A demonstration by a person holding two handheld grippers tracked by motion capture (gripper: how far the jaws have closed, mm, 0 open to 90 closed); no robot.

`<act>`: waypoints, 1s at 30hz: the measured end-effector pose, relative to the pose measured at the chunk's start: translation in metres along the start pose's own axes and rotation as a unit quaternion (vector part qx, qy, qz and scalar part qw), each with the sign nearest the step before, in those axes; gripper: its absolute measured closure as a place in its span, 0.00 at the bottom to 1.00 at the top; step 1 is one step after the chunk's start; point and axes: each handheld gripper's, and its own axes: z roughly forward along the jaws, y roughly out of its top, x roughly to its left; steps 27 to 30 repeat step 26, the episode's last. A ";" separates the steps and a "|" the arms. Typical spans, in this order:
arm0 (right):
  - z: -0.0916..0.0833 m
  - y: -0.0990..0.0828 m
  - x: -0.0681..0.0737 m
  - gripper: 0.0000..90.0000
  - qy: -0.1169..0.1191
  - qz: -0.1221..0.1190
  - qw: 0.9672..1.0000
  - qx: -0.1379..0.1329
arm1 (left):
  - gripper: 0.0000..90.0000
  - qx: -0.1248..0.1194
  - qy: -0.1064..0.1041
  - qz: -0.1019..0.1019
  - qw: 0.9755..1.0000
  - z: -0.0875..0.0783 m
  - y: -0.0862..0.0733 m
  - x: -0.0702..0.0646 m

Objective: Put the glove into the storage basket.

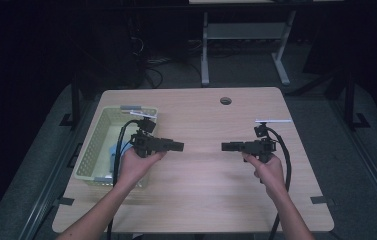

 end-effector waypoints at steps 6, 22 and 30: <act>-0.011 -0.009 -0.005 0.34 -0.006 0.004 1.000 -0.001 | 0.34 0.009 -0.014 0.009 1.000 0.010 -0.006 -0.009; -0.039 -0.045 -0.026 0.34 -0.024 0.022 0.999 -0.009 | 0.33 0.020 -0.033 0.033 0.999 0.039 -0.034 -0.031; -0.043 -0.055 -0.029 0.33 -0.024 0.026 0.999 -0.014 | 0.32 0.018 -0.037 0.036 0.998 0.043 -0.040 -0.034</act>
